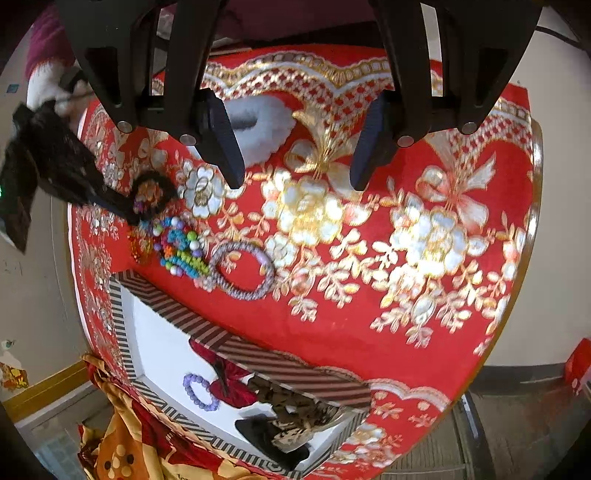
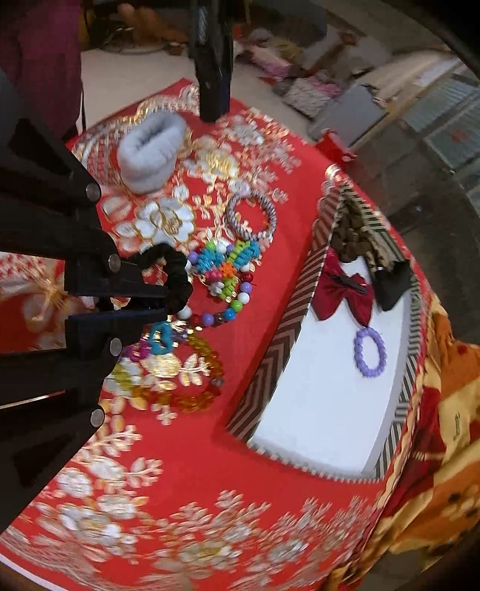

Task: Organize jewelry
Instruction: 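Grasp turquoise-green bead bracelet with left tool while right tool grasps black scrunchie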

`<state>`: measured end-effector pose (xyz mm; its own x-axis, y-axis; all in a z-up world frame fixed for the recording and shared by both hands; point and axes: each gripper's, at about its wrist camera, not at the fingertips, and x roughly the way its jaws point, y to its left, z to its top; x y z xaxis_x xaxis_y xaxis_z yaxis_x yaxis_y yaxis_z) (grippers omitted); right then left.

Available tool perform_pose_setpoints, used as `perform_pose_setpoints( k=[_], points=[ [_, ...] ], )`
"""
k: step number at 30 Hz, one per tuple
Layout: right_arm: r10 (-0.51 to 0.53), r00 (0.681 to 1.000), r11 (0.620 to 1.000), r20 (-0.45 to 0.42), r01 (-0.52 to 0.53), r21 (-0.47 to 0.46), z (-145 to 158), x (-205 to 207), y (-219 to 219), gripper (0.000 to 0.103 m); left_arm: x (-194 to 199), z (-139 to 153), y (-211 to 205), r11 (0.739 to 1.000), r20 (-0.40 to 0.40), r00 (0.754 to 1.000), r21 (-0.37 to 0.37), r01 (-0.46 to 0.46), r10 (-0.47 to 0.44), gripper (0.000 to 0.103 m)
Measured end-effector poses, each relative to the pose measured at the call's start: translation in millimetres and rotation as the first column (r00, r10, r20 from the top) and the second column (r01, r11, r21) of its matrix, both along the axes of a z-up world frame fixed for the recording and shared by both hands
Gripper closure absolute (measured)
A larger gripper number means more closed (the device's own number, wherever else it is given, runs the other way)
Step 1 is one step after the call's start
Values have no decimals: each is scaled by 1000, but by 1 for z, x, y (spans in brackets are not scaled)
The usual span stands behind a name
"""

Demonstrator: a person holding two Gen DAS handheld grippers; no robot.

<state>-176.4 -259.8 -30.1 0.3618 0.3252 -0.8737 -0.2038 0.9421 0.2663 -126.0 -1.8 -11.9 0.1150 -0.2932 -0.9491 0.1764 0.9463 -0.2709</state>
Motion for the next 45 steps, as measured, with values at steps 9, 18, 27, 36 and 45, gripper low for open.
perform_pose_setpoints(
  k=[9,18,27,36,45],
  points=[
    [-64,998,996,-9,65,63,1,-21,-4,98,34,3,-31,999,-29,999,-32,-29,28,44],
    [-84,996,994,-17,85,76,-1,-33,-5,98,49,3,-84,999,-74,997,-26,-25,23,44],
    [-110,994,989,-11,111,100,0,-38,-16,98,51,-20,-126,999,-93,996,42,-13,16,44],
    [-115,993,986,-17,116,117,-1,-41,-23,98,50,-33,-144,995,-54,998,82,49,-45,92],
    [-117,993,984,4,115,134,9,-39,-23,98,50,-5,-125,997,-27,997,-20,69,-70,98]
  ],
)
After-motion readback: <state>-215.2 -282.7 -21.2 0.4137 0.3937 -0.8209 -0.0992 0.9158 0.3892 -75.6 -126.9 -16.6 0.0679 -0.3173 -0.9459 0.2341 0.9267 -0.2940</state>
